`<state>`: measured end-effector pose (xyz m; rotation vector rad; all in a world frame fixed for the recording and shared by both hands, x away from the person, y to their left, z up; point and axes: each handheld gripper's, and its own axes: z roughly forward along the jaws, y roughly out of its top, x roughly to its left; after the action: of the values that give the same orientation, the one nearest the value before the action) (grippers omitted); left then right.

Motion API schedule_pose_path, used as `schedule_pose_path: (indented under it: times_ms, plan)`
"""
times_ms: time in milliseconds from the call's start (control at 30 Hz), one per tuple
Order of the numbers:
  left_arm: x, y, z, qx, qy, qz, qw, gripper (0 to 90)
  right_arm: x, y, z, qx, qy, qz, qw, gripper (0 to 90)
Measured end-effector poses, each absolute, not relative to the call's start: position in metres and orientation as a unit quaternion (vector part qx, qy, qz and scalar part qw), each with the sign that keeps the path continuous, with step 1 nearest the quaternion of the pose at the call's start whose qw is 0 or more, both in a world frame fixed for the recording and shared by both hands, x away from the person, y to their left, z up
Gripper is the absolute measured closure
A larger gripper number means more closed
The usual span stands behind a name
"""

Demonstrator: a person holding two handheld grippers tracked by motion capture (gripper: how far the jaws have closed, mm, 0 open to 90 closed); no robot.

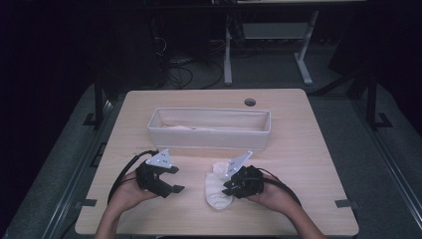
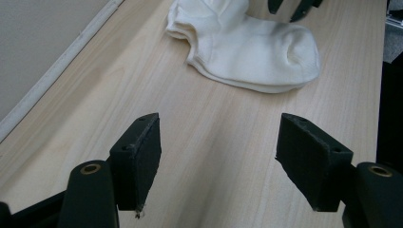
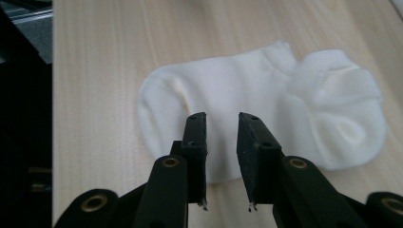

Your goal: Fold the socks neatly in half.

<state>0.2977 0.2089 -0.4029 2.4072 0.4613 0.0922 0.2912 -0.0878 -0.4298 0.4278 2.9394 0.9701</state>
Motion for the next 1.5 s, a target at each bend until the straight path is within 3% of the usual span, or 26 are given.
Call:
schedule_pose_path:
  times_ms: [533,1500]
  plan:
    - [0.298,0.208,-0.404,0.924,0.176,0.033,0.337,32.0,0.269,-0.081,-0.43,0.072,0.945,0.32,-0.011,62.2]
    - [0.299,0.208,-0.403,0.924,0.178,0.033,0.338,32.0,0.266,-0.065,-0.45,0.043,0.958,0.284,-0.001,62.3]
